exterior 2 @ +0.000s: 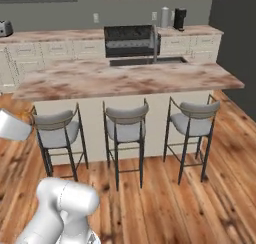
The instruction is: Pick the tangerine and banana from the fridge and place them inside the tupperware on the counter.
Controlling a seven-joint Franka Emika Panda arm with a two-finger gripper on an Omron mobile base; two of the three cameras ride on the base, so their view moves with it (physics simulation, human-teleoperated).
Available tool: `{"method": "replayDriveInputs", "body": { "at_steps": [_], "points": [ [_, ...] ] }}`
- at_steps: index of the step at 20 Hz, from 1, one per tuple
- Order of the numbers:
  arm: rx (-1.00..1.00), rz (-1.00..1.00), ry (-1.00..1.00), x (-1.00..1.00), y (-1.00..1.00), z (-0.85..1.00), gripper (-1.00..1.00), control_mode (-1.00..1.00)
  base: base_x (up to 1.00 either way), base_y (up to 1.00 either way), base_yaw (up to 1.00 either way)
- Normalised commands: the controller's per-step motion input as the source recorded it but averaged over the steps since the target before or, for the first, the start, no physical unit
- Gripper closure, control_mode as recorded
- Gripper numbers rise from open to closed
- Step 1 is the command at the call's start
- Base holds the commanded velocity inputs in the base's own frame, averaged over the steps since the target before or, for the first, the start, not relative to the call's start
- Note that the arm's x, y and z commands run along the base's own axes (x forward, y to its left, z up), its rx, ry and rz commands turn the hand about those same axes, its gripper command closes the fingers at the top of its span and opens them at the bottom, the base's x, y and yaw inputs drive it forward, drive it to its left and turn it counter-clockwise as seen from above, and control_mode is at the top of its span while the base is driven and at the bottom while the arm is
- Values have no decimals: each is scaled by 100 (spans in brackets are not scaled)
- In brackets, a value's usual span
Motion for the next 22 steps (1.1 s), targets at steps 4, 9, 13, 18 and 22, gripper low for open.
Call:
{"method": "replayDriveInputs", "body": {
  "at_steps": [4, 9, 13, 18, 22],
  "points": [
    [0, 0, 0, 0, 0, 0, 100, 100, 33, -100, 0],
    [0, 0, 0, 0, 0, 0, 100, 100, 36, -100, 0],
    [0, 0, 0, 0, 0, 0, 100, 100, 43, -100, 0],
    [0, 0, 0, 0, 0, 0, 100, 100, 53, -100, 4],
    [0, 0, 0, 0, 0, 0, 100, 100, 67, -100, 11]
  ]
}}
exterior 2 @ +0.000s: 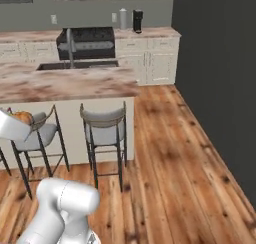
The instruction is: Pick the tangerine and banana from the fridge and place them inside the tupperware on the counter.
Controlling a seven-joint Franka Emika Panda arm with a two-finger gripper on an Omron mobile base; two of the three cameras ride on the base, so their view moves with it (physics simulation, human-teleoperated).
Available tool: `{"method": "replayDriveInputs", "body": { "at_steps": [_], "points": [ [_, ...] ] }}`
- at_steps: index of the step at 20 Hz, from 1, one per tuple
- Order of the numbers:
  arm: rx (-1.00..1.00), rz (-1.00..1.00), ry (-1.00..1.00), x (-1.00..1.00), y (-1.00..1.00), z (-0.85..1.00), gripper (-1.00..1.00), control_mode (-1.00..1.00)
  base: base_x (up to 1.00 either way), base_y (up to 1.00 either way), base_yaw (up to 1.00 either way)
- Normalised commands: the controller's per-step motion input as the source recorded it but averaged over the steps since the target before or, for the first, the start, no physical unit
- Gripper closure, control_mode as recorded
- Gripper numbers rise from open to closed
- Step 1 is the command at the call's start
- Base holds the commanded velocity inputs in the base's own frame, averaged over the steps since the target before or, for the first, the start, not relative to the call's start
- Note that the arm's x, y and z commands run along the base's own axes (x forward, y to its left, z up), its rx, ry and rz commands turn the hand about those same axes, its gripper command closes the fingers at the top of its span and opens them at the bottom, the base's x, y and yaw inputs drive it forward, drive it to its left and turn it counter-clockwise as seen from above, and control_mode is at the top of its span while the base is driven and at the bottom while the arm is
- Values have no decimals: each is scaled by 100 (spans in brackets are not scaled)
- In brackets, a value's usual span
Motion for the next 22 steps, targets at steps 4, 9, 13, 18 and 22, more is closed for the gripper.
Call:
{"method": "replayDriveInputs", "body": {
  "at_steps": [4, 9, 13, 18, 22],
  "points": [
    [0, 0, 0, 0, 0, 0, 100, 100, 77, -100, 18],
    [0, 0, 0, 0, 0, 0, 100, 100, 85, -98, 26],
    [0, 0, 0, 0, 0, 0, 100, 100, 89, -95, 31],
    [0, 0, 0, 0, 0, 0, 100, 100, 90, -92, 35],
    [0, 0, 0, 0, 0, 0, 100, 100, 89, -90, 36]
  ]
}}
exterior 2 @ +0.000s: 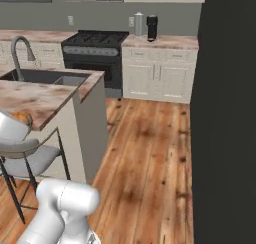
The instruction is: Pick the tangerine and banana from the fridge and place them inside the tupperware on the counter.
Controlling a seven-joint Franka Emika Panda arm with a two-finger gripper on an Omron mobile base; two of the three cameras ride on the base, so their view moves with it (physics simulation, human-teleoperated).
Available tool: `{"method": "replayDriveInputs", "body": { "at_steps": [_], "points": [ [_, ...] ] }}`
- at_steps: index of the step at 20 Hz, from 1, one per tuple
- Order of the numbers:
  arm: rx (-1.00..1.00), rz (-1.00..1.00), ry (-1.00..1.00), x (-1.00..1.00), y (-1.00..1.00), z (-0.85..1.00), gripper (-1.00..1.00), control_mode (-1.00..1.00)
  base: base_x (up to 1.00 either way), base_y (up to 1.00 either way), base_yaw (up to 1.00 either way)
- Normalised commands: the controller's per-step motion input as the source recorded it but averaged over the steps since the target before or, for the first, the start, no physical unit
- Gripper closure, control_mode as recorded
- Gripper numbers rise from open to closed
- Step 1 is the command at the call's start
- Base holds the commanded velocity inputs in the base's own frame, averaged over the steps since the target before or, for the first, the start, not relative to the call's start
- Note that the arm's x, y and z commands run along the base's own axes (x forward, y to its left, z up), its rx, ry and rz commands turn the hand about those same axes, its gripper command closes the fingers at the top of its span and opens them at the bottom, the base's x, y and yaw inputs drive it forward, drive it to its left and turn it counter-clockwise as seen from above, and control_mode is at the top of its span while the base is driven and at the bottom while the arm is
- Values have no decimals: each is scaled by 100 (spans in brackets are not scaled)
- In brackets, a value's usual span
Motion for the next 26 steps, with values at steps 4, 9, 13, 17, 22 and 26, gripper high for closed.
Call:
{"method": "replayDriveInputs", "body": {
  "at_steps": [4, 9, 13, 17, 22, 26],
  "points": [
    [0, 0, 0, 0, 0, 0, 100, 100, 89, -90, 37],
    [0, 0, 0, 0, 0, 0, 100, 100, 89, -87, 39],
    [0, 0, 0, 0, 0, 0, 100, 100, 92, -84, 42],
    [0, 0, 0, 0, 0, 0, 100, 100, 94, -82, 43],
    [0, 0, 0, 0, 0, 0, 100, 100, 98, -81, 42],
    [0, 0, 0, 0, 0, 0, 100, 100, 100, -73, 48]
  ]
}}
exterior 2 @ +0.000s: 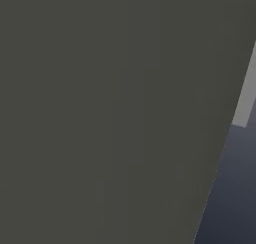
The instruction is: Pick the tangerine and banana from the fridge and place them inside the tupperware on the counter.
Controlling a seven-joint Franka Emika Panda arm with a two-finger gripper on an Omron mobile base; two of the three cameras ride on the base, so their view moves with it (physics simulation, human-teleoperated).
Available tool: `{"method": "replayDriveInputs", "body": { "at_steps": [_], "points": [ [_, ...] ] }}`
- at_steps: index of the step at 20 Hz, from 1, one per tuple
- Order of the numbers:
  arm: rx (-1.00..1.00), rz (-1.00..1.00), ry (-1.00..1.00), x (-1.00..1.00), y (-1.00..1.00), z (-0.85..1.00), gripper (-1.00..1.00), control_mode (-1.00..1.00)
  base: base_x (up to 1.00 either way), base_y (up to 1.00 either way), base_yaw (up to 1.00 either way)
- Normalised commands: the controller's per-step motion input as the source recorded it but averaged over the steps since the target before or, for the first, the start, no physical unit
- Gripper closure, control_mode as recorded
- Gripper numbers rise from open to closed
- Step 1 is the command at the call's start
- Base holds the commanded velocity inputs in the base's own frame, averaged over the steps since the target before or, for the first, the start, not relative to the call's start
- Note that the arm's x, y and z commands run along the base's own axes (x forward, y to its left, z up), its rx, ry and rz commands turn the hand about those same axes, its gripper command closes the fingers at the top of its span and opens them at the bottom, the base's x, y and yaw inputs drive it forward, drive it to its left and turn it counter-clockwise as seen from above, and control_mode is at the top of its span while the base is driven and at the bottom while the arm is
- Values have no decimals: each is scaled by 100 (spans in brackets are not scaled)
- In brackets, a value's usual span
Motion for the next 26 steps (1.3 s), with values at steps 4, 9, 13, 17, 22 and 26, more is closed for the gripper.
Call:
{"method": "replayDriveInputs", "body": {
  "at_steps": [4, 9, 13, 17, 22, 26],
  "points": [
    [0, 0, 0, 0, 0, 0, 100, 100, 100, -40, 25],
    [0, 0, 0, 0, 0, 0, 100, 100, 100, -2, 0],
    [0, 0, 0, 0, 0, 0, 100, 100, 100, 0, 0],
    [0, 0, 0, 0, 0, 0, 100, 100, 100, 0, 2],
    [0, 0, 0, 0, 0, 0, 100, 100, 100, -20, 46],
    [0, 0, 0, 0, 0, 0, 100, 100, 100, -39, 71]
  ]
}}
